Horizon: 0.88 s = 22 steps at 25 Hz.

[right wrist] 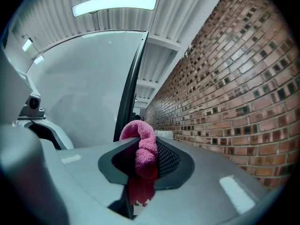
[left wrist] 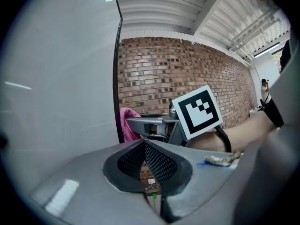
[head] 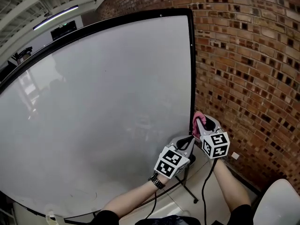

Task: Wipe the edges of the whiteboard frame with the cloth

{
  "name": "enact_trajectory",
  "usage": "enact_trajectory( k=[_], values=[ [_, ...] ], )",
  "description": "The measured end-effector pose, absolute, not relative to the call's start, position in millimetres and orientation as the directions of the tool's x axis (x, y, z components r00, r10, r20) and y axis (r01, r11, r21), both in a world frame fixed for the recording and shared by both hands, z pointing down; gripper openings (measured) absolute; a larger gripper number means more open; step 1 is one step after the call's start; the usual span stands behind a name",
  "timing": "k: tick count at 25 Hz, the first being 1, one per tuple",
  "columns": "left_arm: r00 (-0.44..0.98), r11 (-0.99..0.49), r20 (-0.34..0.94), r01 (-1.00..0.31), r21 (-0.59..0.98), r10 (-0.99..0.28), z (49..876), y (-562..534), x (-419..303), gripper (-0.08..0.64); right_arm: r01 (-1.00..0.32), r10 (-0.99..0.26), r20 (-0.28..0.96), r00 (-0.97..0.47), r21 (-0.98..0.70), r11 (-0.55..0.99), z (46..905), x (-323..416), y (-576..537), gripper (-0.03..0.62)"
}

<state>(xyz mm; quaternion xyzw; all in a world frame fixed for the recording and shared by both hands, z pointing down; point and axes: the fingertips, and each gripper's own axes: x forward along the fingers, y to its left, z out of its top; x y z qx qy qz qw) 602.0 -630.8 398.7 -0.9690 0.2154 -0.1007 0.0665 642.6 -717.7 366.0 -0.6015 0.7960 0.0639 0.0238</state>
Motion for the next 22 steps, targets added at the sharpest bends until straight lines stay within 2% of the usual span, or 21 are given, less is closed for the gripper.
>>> enact_trajectory(
  k=[13, 22],
  values=[
    [0.902, -0.901, 0.113, -0.396, -0.176, -0.418, 303.0, -623.9, 602.7, 0.003, -0.937, -0.901, -0.260, -0.348, 0.117, 0.329, 280.0, 632.1, -702.5, 0.078],
    [0.885, -0.884, 0.096, -0.437, -0.165, -0.455, 234.9, -630.2, 603.5, 0.003, -0.927, -0.863, -0.339, -0.374, 0.176, 0.332, 229.6, 631.0, -695.2, 0.080]
  ],
)
